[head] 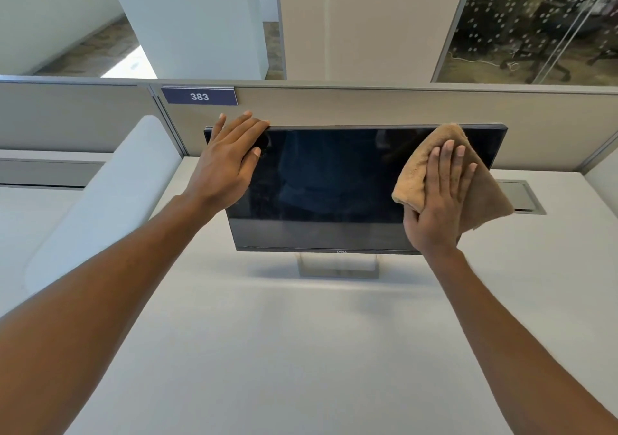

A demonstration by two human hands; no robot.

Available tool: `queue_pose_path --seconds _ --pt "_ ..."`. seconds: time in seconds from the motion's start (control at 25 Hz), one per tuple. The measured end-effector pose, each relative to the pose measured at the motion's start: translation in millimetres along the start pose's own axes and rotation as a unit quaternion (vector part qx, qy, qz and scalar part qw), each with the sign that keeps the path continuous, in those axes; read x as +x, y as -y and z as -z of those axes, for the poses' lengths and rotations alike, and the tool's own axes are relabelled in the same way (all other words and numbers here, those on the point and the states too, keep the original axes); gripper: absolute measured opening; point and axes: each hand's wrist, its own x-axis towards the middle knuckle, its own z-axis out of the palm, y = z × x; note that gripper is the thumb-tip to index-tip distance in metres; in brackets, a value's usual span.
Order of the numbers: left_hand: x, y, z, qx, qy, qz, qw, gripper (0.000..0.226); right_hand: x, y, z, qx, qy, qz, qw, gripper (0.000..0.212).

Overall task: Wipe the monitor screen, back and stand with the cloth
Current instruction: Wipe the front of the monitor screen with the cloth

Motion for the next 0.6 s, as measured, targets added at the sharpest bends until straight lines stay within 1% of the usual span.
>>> queue_pose_path --seconds 0.08,0.16,0.24,0.32,0.44,0.6 --pt "0 0 -1 0.000 0.000 -0.003 1.000 0.046 2 19 -7 0.003 0.027 0.046 0.999 0.076" --pt "0 0 -2 0.000 -0.001 -0.004 1.000 0.046 1 41 -15 0.005 0.076 0.126 0.989 0.079" --pt "0 1 -2 0.002 -0.002 -0.004 1.000 0.046 -4 65 -25 -0.009 0.129 0.210 0.969 0.078" --pt "0 0 -2 0.005 -0.002 -0.004 1.000 0.046 -13 85 -38 -0.024 0.178 0.270 0.946 0.076" --pt "-1 -1 -1 0.007 -0.003 0.000 1.000 0.046 -32 102 -56 -0.040 0.219 0.315 0.923 0.072" --pt "-2 -1 -2 0.011 -0.003 0.007 1.000 0.046 -55 105 -73 -0.038 0.237 0.365 0.899 0.069"
